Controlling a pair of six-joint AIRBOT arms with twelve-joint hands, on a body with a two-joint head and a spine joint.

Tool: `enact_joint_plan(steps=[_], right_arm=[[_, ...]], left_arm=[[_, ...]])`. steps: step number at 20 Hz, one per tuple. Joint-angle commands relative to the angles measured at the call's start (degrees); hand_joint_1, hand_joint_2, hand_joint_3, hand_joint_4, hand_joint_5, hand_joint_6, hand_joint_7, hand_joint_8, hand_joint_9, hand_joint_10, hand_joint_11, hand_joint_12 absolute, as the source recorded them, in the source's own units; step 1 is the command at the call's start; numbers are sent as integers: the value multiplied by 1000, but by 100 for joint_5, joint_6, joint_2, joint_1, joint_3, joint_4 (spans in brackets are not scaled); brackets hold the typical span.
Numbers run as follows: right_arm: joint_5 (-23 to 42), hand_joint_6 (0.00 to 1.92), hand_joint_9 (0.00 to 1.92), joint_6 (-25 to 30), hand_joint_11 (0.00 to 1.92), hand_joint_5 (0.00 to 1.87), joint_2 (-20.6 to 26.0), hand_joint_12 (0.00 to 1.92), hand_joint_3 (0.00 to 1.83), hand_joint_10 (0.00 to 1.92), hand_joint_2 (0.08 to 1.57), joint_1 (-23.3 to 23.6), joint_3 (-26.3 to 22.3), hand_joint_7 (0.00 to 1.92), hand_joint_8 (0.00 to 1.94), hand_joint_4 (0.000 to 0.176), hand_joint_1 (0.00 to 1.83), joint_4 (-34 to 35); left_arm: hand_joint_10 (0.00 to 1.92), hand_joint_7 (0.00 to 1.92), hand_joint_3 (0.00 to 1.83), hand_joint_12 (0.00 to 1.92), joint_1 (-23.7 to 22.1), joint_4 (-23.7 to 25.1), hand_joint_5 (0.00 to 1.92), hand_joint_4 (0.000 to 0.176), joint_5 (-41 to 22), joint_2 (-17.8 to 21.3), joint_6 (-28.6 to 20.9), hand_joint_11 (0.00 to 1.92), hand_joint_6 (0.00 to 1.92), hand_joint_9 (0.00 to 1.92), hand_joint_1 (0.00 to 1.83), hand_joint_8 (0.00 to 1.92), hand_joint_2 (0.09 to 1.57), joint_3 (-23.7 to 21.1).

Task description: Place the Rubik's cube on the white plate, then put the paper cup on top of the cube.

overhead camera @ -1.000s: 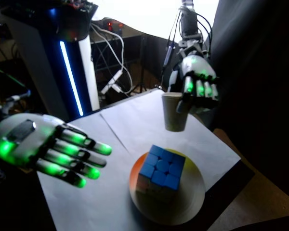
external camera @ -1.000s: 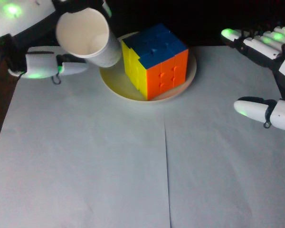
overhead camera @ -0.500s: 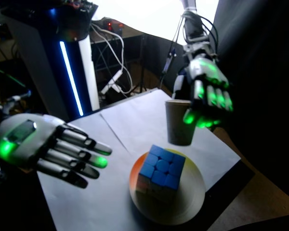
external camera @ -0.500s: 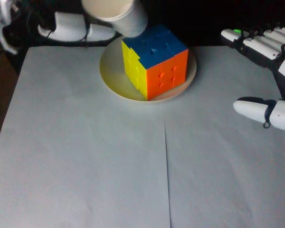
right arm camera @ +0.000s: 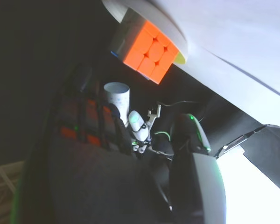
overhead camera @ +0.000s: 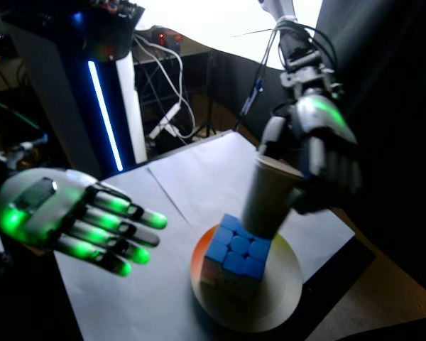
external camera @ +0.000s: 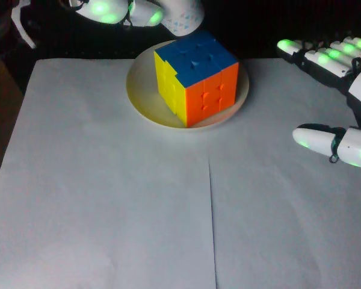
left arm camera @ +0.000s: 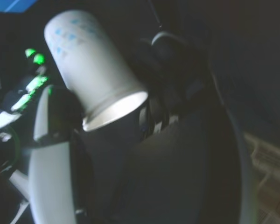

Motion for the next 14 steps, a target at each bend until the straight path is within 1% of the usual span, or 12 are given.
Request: enact_joint_plan(steps=[1, 4, 5, 6, 7, 8, 9, 10, 11, 12, 13, 14], right_arm=[[723, 3, 42, 5, 0, 14, -12, 1117, 0, 490, 1257, 46, 9, 123, 8, 0, 443, -34], [723, 3, 0, 5, 0, 19, -32, 1082, 0, 522, 1253, 34, 14, 128, 2, 0, 536, -20], [723, 0, 0, 5, 0, 13, -35, 1039, 0, 489, 1256, 32, 15, 106, 2, 0, 519, -19], [723, 0, 5, 5, 0, 11, -39, 1029, 2, 482, 1259, 29, 17, 91, 0, 0, 501, -19], [723, 0, 15, 5, 0, 0, -42, 1038, 3, 487, 1265, 26, 18, 102, 7, 0, 472, -18], [723, 1, 14, 5, 0, 5, -44, 1083, 1, 506, 1260, 25, 18, 120, 10, 0, 506, -15], [723, 0, 0, 5, 0, 3, -46, 1100, 0, 486, 1252, 25, 18, 105, 2, 0, 512, -12], [723, 2, 0, 5, 0, 7, -46, 1089, 0, 465, 1247, 25, 17, 101, 0, 0, 531, -8], [723, 2, 1, 5, 0, 3, -48, 1016, 1, 458, 1257, 25, 17, 100, 0, 0, 499, -7], [723, 0, 21, 5, 0, 0, -53, 1006, 4, 460, 1265, 23, 18, 100, 1, 0, 484, -7], [723, 0, 23, 5, 0, 0, -56, 1007, 4, 460, 1266, 23, 18, 101, 1, 0, 481, -7], [723, 0, 2, 5, 0, 0, -56, 1066, 2, 485, 1267, 23, 18, 99, 2, 0, 541, -6]], left_arm=[[1708, 375, 14, 1921, -143, 48, 316, 0, -365, -54, -137, 518, 1098, 433, 987, 1425, 1214, 14], [1616, 342, 18, 1917, -256, 834, 317, 0, -141, -218, -686, 483, 1078, 367, 971, 1292, 1203, 130], [1645, 344, 21, 1920, -271, 985, 321, 0, -100, -248, -777, 511, 1066, 379, 974, 1322, 1202, 148], [1543, 304, 36, 1910, -290, 1127, 345, 0, -29, -283, -833, 433, 1027, 313, 973, 1222, 1199, 158], [1355, 283, 62, 1868, -299, 1226, 329, 0, 20, -307, -858, 287, 991, 219, 927, 962, 1190, 159], [1406, 306, 74, 1892, -300, 1267, 326, 0, 50, -323, -862, 321, 977, 246, 915, 979, 1185, 162], [1461, 285, 102, 1916, -299, 1269, 306, 0, 55, -337, -880, 330, 998, 253, 920, 1086, 1177, 180], [1428, 265, 126, 1889, -298, 1269, 283, 0, 55, -344, -902, 323, 1005, 245, 898, 1087, 1174, 193], [1292, 301, 328, 1821, -298, 1269, 280, 0, 65, -351, -912, 283, 1034, 263, 844, 923, 1083, 205], [1285, 301, 470, 1824, -295, 1267, 281, 0, 71, -366, -940, 233, 1024, 245, 842, 893, 1031, 229], [1301, 296, 494, 1834, -285, 1269, 281, 0, 77, -385, -972, 226, 1022, 241, 839, 908, 1023, 255], [1229, 308, 446, 1794, -269, 1360, 239, 0, 77, -414, -1119, 231, 1014, 257, 789, 791, 1062, 288]])
